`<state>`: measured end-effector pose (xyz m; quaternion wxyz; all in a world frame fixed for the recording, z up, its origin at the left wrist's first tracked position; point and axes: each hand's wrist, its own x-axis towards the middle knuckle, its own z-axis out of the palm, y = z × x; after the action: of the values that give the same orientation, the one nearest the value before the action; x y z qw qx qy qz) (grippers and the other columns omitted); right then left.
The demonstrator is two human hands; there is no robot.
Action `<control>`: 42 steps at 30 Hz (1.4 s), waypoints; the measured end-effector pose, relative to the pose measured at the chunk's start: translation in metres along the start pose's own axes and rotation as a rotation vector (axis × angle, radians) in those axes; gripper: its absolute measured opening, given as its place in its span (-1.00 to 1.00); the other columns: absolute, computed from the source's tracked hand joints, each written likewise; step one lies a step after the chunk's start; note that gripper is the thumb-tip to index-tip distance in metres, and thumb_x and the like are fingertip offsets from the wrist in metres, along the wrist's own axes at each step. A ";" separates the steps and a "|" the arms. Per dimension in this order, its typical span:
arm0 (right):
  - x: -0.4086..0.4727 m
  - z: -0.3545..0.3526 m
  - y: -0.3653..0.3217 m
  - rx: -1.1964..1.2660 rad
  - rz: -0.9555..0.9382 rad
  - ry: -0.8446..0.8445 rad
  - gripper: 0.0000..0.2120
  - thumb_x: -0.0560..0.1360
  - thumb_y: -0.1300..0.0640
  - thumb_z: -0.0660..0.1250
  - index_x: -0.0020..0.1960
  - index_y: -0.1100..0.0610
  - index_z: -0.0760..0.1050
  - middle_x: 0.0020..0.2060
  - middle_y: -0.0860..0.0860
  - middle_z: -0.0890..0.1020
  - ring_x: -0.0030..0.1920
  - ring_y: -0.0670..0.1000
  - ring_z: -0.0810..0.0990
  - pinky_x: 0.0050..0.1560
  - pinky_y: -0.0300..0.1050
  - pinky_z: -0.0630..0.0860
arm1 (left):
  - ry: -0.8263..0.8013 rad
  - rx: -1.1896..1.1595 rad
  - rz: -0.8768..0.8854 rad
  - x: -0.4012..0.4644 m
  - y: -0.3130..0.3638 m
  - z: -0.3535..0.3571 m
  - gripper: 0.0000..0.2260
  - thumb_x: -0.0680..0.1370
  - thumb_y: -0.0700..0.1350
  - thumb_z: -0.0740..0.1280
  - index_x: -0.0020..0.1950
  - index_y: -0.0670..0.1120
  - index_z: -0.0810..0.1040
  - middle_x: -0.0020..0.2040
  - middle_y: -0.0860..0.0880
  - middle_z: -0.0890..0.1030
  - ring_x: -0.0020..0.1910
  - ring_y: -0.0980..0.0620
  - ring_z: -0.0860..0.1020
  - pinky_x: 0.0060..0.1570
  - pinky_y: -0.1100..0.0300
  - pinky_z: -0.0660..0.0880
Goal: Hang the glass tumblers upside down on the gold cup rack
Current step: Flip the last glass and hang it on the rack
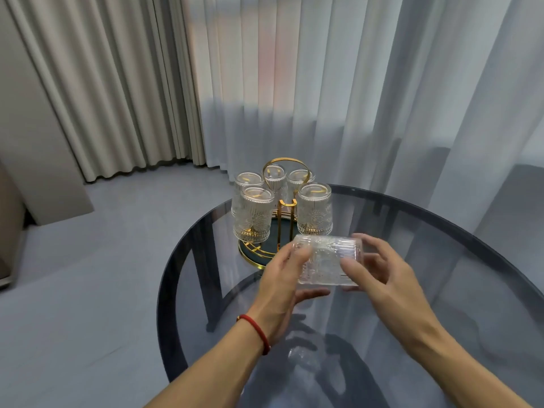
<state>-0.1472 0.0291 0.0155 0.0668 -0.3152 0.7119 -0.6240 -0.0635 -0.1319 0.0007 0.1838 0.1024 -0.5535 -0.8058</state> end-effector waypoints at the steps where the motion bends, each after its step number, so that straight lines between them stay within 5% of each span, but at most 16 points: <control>1: 0.007 -0.001 -0.008 -0.086 -0.056 0.037 -0.48 0.43 -0.15 0.50 0.35 -0.14 0.49 0.02 -0.05 0.71 0.04 -0.06 0.70 -0.04 -0.13 0.67 | 0.083 0.094 0.013 0.001 -0.001 -0.002 -0.65 0.55 0.19 0.27 0.17 -0.01 0.60 0.11 -0.18 0.64 0.07 -0.13 0.64 -0.06 -0.05 0.64; 4: 0.035 -0.002 -0.039 -0.282 -0.197 0.126 -0.45 0.40 -0.15 0.54 0.34 -0.18 0.48 0.10 -0.14 0.66 0.06 -0.10 0.66 0.06 -0.10 0.65 | 0.260 0.818 0.206 0.005 -0.012 -0.016 -0.74 0.59 0.13 0.19 0.09 0.06 0.60 0.09 -0.04 0.63 0.08 0.03 0.54 0.02 0.03 0.54; 6: 0.053 0.002 -0.057 -0.383 -0.255 0.125 -0.42 0.40 -0.16 0.54 0.38 -0.15 0.48 0.14 -0.06 0.66 0.10 -0.01 0.65 0.14 0.08 0.62 | 0.123 1.336 0.204 0.012 -0.028 -0.027 -0.60 0.58 0.06 0.27 0.40 0.00 0.46 0.44 -0.04 0.44 0.42 0.01 0.33 0.35 0.02 0.36; 8: 0.067 0.008 -0.071 -0.453 -0.278 0.109 -0.38 0.41 -0.21 0.51 0.43 -0.14 0.45 0.20 -0.02 0.65 0.13 0.03 0.64 0.20 0.14 0.59 | 0.026 1.520 0.117 0.017 -0.039 -0.032 -0.41 0.55 0.04 0.32 0.55 0.00 0.23 0.60 -0.03 0.16 0.57 -0.05 0.05 0.50 -0.05 0.17; 21: 0.106 0.051 -0.096 -0.763 -0.396 0.036 -0.33 0.46 -0.25 0.44 0.46 0.06 0.44 0.31 0.09 0.62 0.26 0.14 0.60 0.23 0.04 0.51 | 0.022 1.608 0.174 0.025 -0.050 -0.036 -0.41 0.56 -0.01 0.28 0.56 0.01 0.16 0.63 -0.08 0.02 0.59 -0.09 -0.12 0.52 -0.19 0.00; 33: 0.132 0.076 -0.058 -0.886 -0.373 0.029 -0.35 0.44 -0.34 0.38 0.38 0.04 0.53 0.22 0.06 0.68 0.17 0.13 0.63 0.13 0.03 0.54 | 0.029 1.602 0.164 0.031 -0.051 -0.033 -0.43 0.57 0.00 0.31 0.53 -0.06 0.20 0.59 -0.10 0.09 0.59 -0.12 -0.08 0.49 -0.23 0.13; 42: 0.131 0.086 -0.021 -0.989 -0.429 0.046 -0.48 0.51 -0.32 0.31 0.25 0.04 0.64 0.15 0.00 0.69 0.13 0.03 0.44 0.07 -0.03 0.45 | 0.031 1.604 0.147 0.030 -0.050 -0.031 -0.50 0.56 -0.01 0.30 0.47 -0.10 0.31 0.60 -0.09 0.06 0.59 -0.10 -0.11 0.47 -0.24 0.16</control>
<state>-0.2010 -0.1135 0.0563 -0.2342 -0.4337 0.8416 -0.2208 -0.0889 -0.1549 -0.0558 0.1148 0.1776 -0.9662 -0.1474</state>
